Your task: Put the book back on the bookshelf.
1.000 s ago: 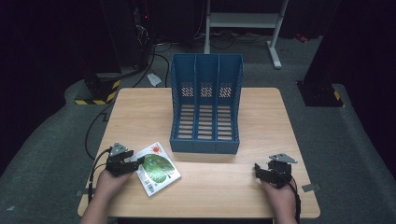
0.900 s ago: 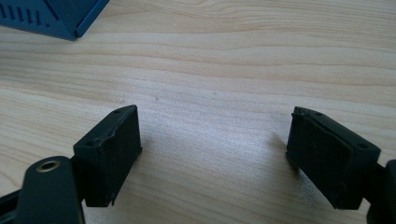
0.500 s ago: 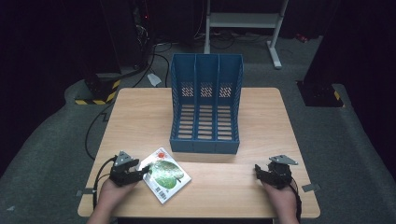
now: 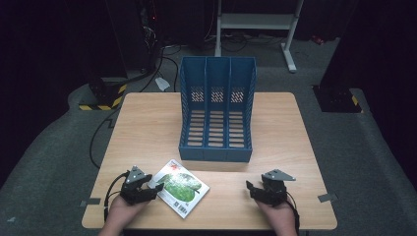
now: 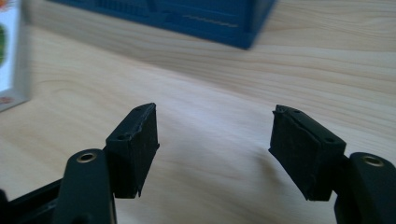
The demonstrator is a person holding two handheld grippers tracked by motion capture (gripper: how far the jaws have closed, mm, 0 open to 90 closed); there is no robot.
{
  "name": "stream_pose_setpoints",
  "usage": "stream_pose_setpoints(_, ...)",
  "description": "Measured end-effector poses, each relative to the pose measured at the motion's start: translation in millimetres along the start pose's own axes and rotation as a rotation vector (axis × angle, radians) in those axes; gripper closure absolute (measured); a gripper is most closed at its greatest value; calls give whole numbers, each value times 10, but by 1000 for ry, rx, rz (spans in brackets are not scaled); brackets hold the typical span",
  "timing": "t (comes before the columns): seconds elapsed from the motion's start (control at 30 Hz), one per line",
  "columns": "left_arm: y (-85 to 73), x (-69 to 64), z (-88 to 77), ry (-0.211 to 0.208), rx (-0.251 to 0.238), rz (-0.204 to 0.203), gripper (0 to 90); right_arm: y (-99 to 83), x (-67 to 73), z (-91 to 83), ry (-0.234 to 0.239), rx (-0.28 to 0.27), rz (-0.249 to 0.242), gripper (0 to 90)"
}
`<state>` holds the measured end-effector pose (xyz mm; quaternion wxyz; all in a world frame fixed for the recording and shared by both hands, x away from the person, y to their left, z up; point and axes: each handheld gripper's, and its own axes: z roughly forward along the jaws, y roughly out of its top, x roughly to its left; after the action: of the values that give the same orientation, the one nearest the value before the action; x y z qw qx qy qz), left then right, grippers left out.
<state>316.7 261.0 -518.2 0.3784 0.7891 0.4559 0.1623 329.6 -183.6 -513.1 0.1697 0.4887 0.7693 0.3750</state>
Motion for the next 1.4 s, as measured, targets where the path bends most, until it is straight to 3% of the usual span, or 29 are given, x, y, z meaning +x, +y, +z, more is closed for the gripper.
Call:
stream_pose_setpoints(0.17,-1,18,7,-9,-3,-2,363,16,305,47,71,3,-41,296)
stream_pose_setpoints(0.33,-1,11,17,-11,-7,-15,363,22,563,95,111,13,-104,298)
stream_pose_setpoints(0.5,6,-11,35,-28,-6,-14,363,12,762,156,123,27,-180,301)
stream_pose_setpoints(0.63,13,-28,59,-44,-9,-16,365,25,852,219,134,43,-183,312)
stream_pose_setpoints(0.67,14,-32,65,-51,-8,-18,366,32,885,248,124,48,-208,312)
stream_pose_setpoints(0.77,19,-59,81,-62,-11,-27,376,25,941,309,124,65,-213,322)
stream_pose_setpoints(0.83,25,-83,85,-67,-8,-19,377,16,980,316,97,65,-257,327)
stream_pose_setpoints(1.17,48,-226,124,-102,-3,16,389,42,872,278,68,59,-218,335)
stream_pose_setpoints(1.4,72,-369,169,-131,-3,47,407,102,696,286,31,46,-172,356)
